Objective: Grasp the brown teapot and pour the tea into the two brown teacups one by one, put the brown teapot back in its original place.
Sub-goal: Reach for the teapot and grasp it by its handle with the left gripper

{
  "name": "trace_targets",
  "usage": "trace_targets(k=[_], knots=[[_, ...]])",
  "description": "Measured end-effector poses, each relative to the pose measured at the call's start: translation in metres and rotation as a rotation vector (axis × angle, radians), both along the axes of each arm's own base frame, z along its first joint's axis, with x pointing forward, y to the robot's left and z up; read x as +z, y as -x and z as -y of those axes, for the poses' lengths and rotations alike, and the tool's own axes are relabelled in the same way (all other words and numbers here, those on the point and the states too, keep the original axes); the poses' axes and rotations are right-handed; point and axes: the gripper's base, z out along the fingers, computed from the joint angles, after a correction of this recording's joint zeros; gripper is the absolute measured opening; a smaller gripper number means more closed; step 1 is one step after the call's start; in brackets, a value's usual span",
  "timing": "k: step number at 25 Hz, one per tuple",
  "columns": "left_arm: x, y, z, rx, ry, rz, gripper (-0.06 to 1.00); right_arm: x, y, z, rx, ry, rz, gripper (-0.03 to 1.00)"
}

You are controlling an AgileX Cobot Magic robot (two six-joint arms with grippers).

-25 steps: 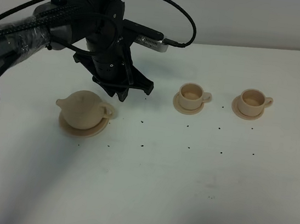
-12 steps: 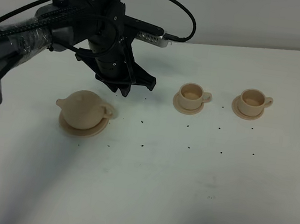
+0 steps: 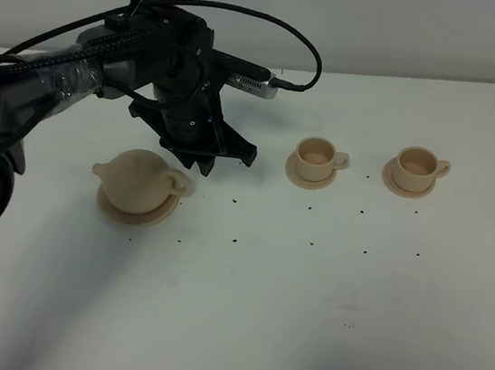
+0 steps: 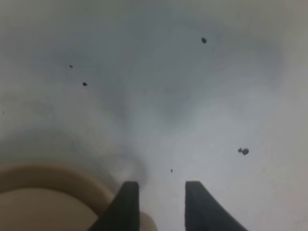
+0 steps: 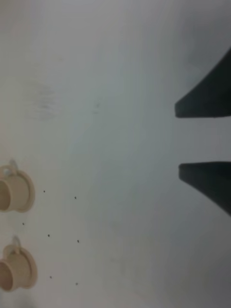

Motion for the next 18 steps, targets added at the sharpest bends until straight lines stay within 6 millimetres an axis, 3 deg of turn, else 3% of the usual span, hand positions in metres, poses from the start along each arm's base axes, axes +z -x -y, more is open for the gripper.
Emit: trace_targets(k=[18], knots=[[-0.0008,0.0041,-0.0021,-0.013,-0.025,-0.045,0.25,0.0000,0.0000,0.0000,0.000,-0.001,0.000,0.24]])
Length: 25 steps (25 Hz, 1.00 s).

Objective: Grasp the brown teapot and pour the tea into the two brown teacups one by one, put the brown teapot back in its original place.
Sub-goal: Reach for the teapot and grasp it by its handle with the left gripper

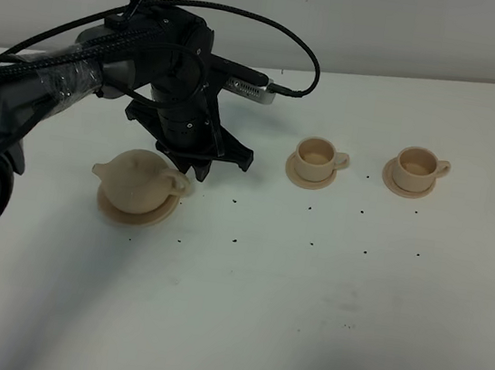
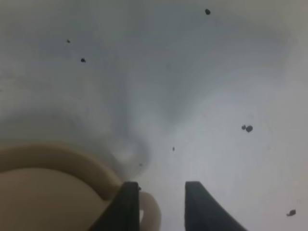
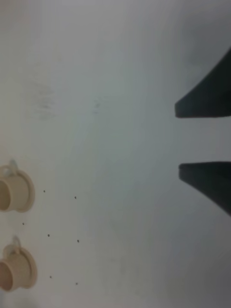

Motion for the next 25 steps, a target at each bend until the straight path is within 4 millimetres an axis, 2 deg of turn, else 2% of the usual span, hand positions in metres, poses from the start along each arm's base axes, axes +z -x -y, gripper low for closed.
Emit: trace_targets(k=[25], knots=[[-0.002,0.011,-0.005,-0.159,-0.067,-0.132,0.25,0.000,0.000,0.000,0.000,0.000,0.000,0.24]])
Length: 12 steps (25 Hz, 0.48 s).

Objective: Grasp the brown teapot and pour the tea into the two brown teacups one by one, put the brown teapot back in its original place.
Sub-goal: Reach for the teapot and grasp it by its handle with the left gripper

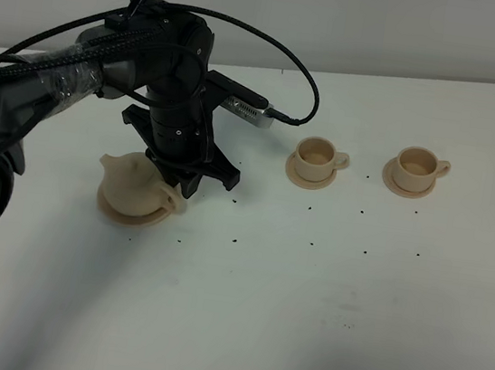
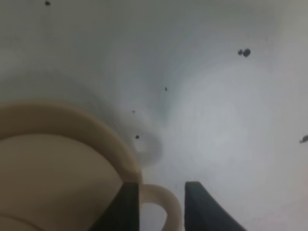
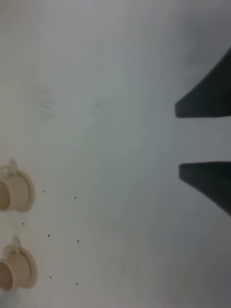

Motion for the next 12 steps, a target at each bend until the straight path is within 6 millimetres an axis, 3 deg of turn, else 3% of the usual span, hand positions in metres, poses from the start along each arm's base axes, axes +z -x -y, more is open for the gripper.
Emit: trace_targets(k=[12], knots=[[0.0004,0.0050,-0.0026,-0.073,-0.026,-0.062,0.25,0.0000,0.0000,0.0000,0.000,0.000,0.000,0.24]])
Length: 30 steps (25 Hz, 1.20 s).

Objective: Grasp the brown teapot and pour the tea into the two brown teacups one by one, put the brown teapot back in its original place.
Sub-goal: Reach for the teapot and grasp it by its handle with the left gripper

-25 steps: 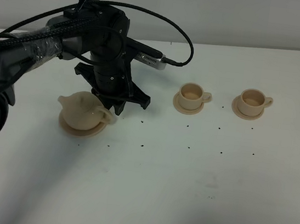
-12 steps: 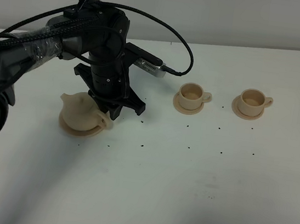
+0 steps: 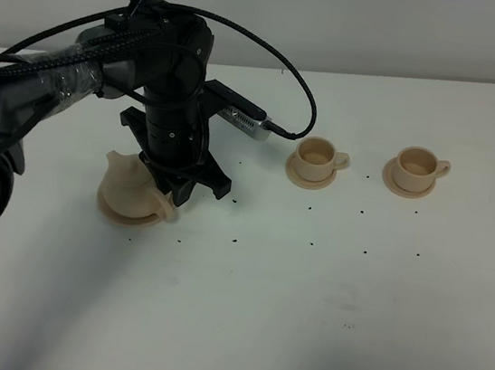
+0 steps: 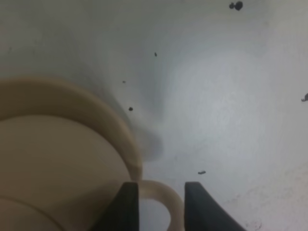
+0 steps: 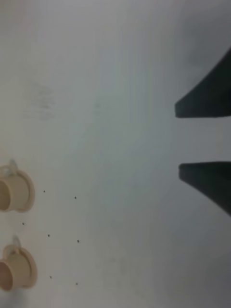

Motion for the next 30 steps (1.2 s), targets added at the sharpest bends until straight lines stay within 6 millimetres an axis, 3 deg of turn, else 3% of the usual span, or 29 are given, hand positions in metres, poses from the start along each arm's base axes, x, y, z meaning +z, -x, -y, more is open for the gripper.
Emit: trace_targets(k=[30], knots=[[0.0047,0.0024,0.0042,-0.059,0.053,-0.016,0.25,0.0000,0.0000,0.0000,0.000,0.000,0.000,0.24]])
